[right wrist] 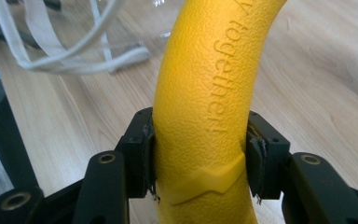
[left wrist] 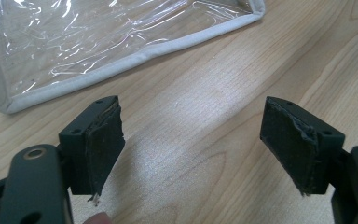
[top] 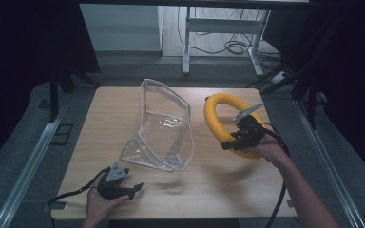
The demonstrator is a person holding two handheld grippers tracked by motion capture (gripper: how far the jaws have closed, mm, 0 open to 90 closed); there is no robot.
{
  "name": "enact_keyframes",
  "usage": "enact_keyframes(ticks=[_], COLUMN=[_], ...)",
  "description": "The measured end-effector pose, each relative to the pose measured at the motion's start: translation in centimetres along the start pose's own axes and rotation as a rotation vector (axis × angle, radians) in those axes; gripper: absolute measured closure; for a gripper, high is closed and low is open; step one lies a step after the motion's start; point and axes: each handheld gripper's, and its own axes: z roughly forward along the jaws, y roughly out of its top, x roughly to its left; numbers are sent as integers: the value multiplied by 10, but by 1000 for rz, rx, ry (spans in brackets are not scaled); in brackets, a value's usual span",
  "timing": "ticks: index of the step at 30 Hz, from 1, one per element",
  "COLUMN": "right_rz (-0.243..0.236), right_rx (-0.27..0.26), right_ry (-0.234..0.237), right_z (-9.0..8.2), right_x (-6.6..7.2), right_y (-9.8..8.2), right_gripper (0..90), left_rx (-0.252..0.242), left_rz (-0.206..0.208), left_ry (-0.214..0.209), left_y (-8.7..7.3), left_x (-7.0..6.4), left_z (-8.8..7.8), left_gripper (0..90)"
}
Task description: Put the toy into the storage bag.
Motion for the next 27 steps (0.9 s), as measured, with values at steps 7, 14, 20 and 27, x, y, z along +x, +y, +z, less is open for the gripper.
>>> enact_keyframes(ticks=[7, 14, 20, 27], right_rz=[1, 2, 1, 3], right_rx=[-56, -83, -109, -158], right_ry=[10, 30, 44, 52], right_z=[-4, -3, -2, -6], right_x=[1, 2, 4, 6], right_y=[6, 11, 16, 21], right_gripper=[510, 510, 510, 510], left_rx=[-4, -3, 4, 5], left_rz=[-4, -3, 5, 5], left_ry=[1, 1, 2, 2], left_y=[0, 0, 0, 0], left_x=[0, 0, 0, 0], left_z=[0, 0, 0, 0], left_gripper=[212, 212, 212, 212])
